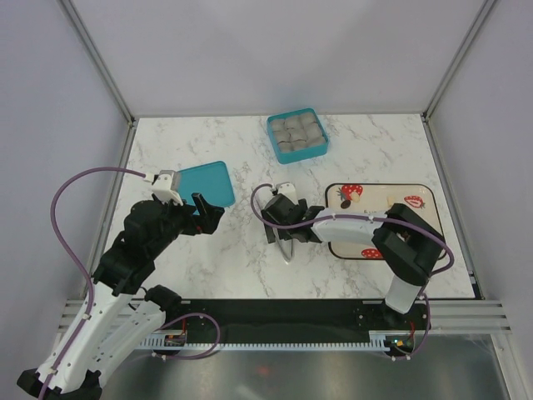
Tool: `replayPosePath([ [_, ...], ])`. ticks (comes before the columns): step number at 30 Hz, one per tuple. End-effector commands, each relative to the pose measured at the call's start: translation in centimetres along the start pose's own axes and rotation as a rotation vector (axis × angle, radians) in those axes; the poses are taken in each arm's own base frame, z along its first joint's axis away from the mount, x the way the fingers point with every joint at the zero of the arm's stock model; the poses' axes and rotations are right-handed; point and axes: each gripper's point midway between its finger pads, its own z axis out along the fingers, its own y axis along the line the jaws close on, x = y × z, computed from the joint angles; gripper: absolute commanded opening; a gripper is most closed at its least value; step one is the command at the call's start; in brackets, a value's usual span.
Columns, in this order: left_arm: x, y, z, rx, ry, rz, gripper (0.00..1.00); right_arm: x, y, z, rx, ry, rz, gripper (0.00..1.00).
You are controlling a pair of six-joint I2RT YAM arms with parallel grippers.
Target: Pack the chocolate
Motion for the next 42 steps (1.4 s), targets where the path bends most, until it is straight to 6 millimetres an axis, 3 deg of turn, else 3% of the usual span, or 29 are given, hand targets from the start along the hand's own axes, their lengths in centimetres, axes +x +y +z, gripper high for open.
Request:
replayPosePath([
  [1, -0.5, 0.3, -0.3, -0.015, -0.011, 0.036, 1.0, -1.9, 1.3, 0.3, -0.005, -0.061, 0.029, 0.97],
  [11, -0.4, 0.5, -0.4, -0.022, -0.011, 0.039, 1.0, -0.9, 1.3, 1.8, 0.06, -0.052, 0.037, 0.96],
  [18, -0.5, 0.6, -0.4, -0.029, -0.015, 0.041, 1.0, -1.1, 1.1, 1.2, 0.078, -0.05, 0.037, 0.88],
  [21, -0.5, 0.6, -0.4, -0.033, -0.014, 0.042, 0.99, -1.5, 0.7, 0.1, 0.084, -0.044, 0.021, 0.77],
  [25, -0.5, 0.7, -0.5, -0.032, -0.015, 0.042, 0.99, -3.4, 0.5, -3.1, 0.056, -0.069, -0.002, 0.68],
  [34, -0.1, 0.6, -0.1, -0.028, 0.007, 0.04, 0.99, -5.6, -0.2, -9.8, -0.034, -0.042, -0.026, 0.65],
  [37, 0.1, 0.6, -0.1, -0.027, 0.012, 0.042, 0.99, -5.9, -1.4, -11.4, -0.037, -0.022, 0.002, 0.63],
  [42, 0.2, 0.6, 0.1, -0.026, 0.018, 0.04, 0.99, -6.9, -5.1, -13.9, 0.005, -0.022, 0.065, 0.61],
])
